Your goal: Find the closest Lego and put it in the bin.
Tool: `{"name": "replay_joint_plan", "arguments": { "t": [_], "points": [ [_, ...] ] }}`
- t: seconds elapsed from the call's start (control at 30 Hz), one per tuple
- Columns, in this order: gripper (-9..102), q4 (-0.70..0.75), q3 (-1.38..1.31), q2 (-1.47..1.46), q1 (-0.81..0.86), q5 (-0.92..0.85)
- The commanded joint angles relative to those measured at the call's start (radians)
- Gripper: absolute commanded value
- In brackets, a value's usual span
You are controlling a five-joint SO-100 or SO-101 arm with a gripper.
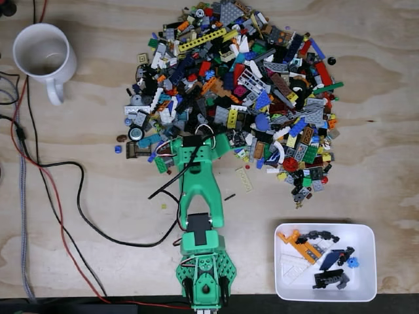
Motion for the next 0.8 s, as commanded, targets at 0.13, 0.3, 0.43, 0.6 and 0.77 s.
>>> {"name": "replay_joint_plan", "arguments": {
  "t": [0.13, 0.3, 0.43, 0.6, 0.77],
  "points": [
    [7, -0.083, 0.012, -0.02, -0.008, -0.028],
    [6, -0.075, 0.011, -0.005, -0.015, -0.057],
    [5, -0.026, -0.008, 0.051, -0.031, -0.092],
    [6, 0.132, -0.115, 0.155, -0.031, -0.189],
    [7, 0.253, -0.187, 0.268, -0.002, -0.305]
  ]
}}
